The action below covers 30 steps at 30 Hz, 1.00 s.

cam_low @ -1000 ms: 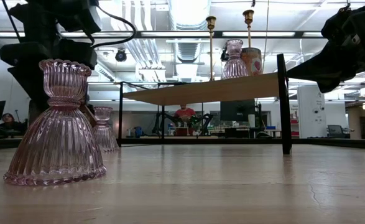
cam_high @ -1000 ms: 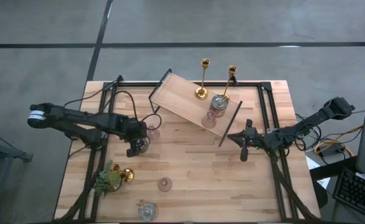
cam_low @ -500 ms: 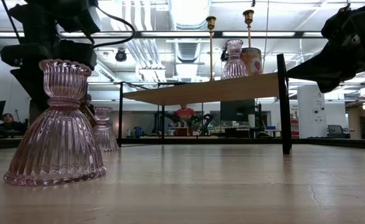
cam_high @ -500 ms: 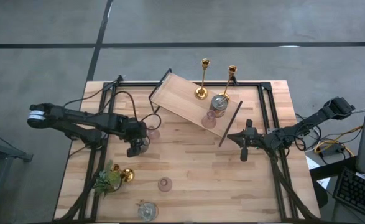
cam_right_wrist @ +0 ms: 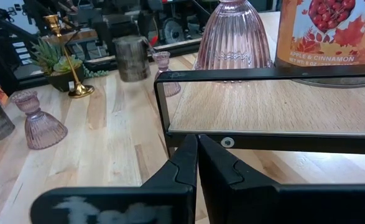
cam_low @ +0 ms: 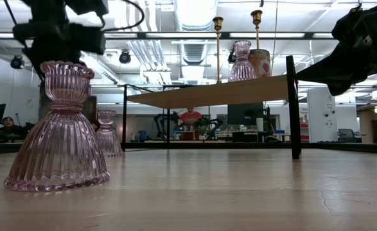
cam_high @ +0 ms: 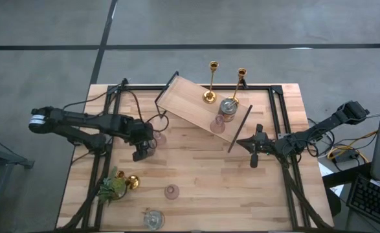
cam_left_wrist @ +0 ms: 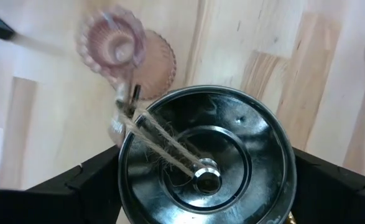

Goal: Pick & Place candle stick holders
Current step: Put the top silver scented candle on the shelf aligned with the other silver scented candle

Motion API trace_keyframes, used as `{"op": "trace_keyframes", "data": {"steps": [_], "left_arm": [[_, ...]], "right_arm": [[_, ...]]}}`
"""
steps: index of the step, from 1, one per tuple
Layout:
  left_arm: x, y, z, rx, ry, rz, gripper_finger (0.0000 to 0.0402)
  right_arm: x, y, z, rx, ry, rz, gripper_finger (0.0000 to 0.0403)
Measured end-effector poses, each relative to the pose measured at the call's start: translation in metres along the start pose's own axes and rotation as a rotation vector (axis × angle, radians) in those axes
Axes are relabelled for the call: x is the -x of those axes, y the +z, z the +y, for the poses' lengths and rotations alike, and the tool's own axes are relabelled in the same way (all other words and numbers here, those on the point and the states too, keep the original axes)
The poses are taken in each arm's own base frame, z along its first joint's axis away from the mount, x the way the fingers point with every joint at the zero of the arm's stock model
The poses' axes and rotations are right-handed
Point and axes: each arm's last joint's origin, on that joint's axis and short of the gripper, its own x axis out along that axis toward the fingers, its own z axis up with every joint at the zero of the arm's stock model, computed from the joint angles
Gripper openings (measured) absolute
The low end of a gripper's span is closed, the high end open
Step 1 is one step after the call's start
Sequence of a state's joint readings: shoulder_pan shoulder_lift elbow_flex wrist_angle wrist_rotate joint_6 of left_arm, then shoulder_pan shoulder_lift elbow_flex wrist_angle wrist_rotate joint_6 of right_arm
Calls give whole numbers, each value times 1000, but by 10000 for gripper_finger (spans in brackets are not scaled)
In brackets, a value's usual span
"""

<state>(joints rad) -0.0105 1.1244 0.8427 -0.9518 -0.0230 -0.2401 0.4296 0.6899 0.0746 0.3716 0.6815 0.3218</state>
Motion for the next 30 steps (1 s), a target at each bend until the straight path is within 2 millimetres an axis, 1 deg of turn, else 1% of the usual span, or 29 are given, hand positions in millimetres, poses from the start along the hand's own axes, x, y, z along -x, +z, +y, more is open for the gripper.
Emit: {"op": "trace_keyframes", "data": {"steps": [4, 12, 14, 17, 20, 23, 30], "left_arm": [[23, 10, -1, 0, 18, -26, 353], [77, 36, 3, -20, 95, -166, 354], [88, 44, 6, -22, 113, -195, 354], [101, 64, 13, -19, 138, -244, 354], [105, 87, 20, -35, 165, -248, 354], [103, 114, 26, -69, 181, -243, 354], [90, 180, 40, -150, 206, -241, 354]], "right_arm": [[0, 0, 0, 0, 0, 0, 8], [0, 0, 0, 0, 0, 0, 8], [0, 0, 0, 0, 0, 0, 8], [0, 0, 0, 0, 0, 0, 8], [0, 0, 0, 0, 0, 0, 8], [0, 0, 0, 0, 0, 0, 8], [0, 0, 0, 0, 0, 0, 8]]}}
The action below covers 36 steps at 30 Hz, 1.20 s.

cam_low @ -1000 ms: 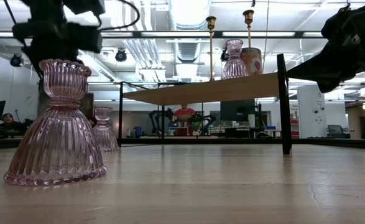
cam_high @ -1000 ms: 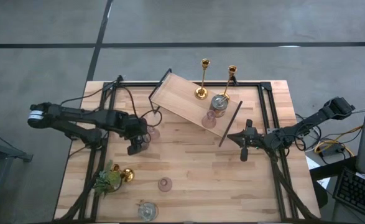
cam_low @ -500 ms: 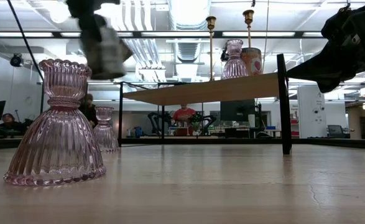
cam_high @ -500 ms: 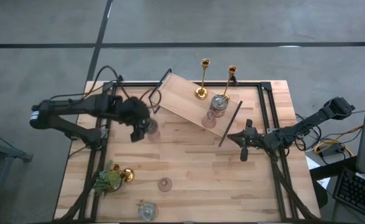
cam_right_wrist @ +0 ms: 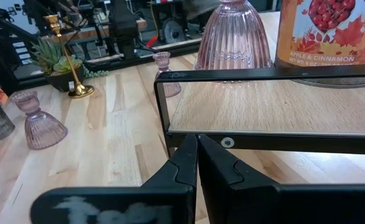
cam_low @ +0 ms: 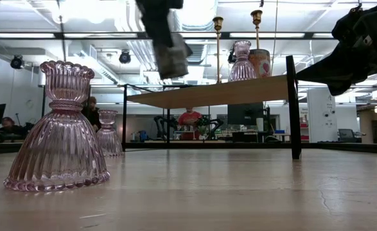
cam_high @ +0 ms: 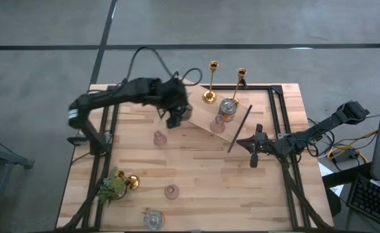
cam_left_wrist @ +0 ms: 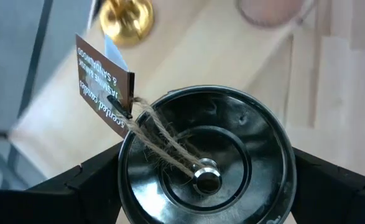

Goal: Pick & Place candle stick holders
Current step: Put the top silver scented candle on the shelf aligned with the other silver scented candle

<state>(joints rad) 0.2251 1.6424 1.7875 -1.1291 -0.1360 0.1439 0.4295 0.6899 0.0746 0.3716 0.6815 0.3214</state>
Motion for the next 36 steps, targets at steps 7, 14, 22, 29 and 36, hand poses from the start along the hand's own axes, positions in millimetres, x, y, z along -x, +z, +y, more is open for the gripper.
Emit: {"op": "trace_keyframes", "data": {"steps": [7, 14, 22, 29, 36], "left_arm": [[-35, 35, 12, -34, -6, 17, 355], [-58, 52, 12, -48, -9, 20, 355], [-65, 53, 11, -49, -2, 30, 373], [-66, 54, 11, -49, 4, 15, 381], [-73, 53, 11, -59, 28, 26, 383]], "right_arm": [[0, 0, 0, 0, 0, 0, 8], [0, 0, 0, 0, 0, 0, 8], [0, 0, 0, 0, 0, 0, 8], [0, 0, 0, -1, 0, 0, 8], [0, 0, 0, 0, 0, 0, 8]]}}
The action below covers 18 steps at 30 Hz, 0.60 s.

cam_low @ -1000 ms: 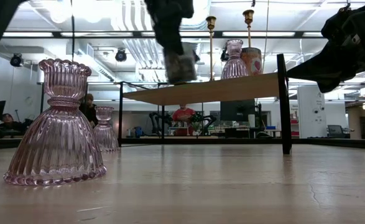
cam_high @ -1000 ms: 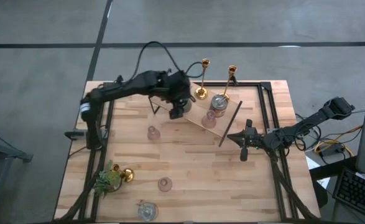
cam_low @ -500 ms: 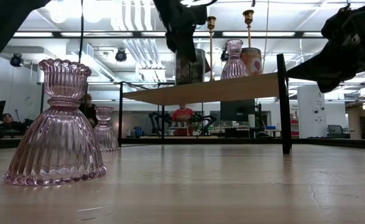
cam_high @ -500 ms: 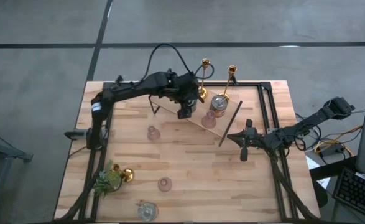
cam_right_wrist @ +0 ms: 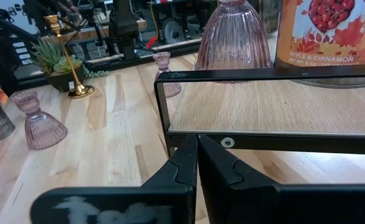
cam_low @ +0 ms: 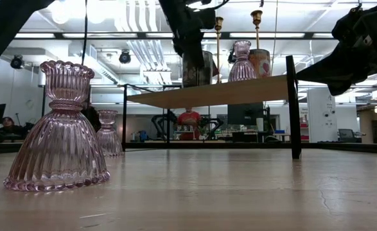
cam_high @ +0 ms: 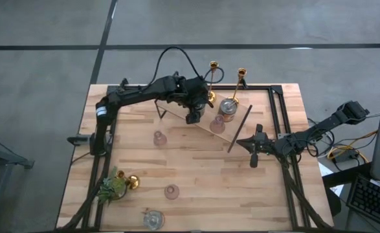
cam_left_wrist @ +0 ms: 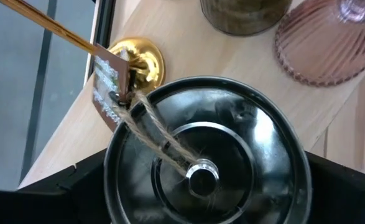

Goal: Pick & Place candle stick holders
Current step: Put the top silver scented candle on the shelf aligned with the other silver scented candle

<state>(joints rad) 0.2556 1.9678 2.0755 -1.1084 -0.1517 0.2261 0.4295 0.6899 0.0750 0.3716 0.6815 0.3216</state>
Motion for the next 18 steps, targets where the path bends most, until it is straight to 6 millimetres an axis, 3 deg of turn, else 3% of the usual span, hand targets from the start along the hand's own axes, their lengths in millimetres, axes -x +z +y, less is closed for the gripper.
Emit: {"op": "trace_keyframes", "data": {"steps": [18], "left_arm": [[0, 10, -1, -47, 21, -98, 385]], "right_arm": [[0, 0, 0, 0, 0, 0, 8]]}}
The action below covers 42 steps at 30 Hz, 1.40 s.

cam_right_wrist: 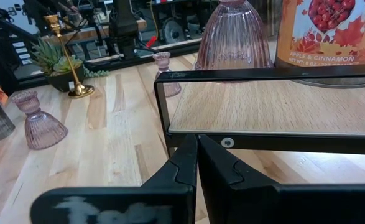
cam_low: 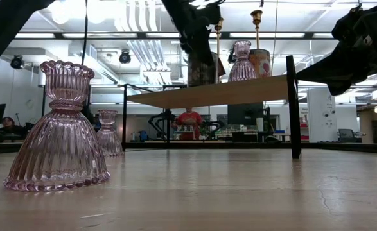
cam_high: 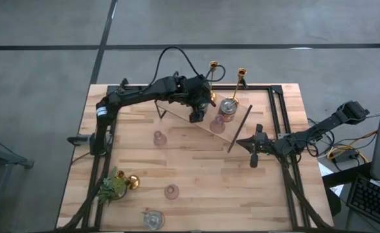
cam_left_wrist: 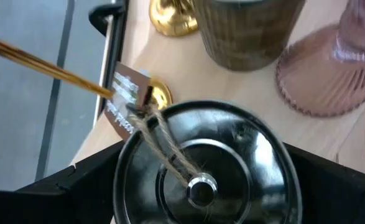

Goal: Pick & Place candle stick holders
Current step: Put the top silver scented candle on the shelf aligned with the other silver scented candle

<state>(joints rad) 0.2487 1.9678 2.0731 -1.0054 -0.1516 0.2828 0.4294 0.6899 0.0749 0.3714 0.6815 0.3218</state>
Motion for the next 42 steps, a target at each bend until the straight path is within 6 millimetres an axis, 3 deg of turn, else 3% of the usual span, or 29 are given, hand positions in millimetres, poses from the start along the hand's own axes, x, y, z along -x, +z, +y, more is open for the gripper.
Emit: {"op": "trace_keyframes", "data": {"steps": [18, 26, 35, 42], "left_arm": [[0, 3, 0, 9, 13, -24, 385], [2, 6, 4, 104, 119, -42, 385], [2, 7, 0, 8, 89, -43, 385], [17, 9, 1, 3, 96, -71, 385]], "right_arm": [[0, 0, 0, 0, 0, 0, 8], [0, 0, 0, 0, 0, 0, 8], [0, 0, 0, 0, 0, 0, 8], [0, 0, 0, 0, 0, 0, 8]]}}
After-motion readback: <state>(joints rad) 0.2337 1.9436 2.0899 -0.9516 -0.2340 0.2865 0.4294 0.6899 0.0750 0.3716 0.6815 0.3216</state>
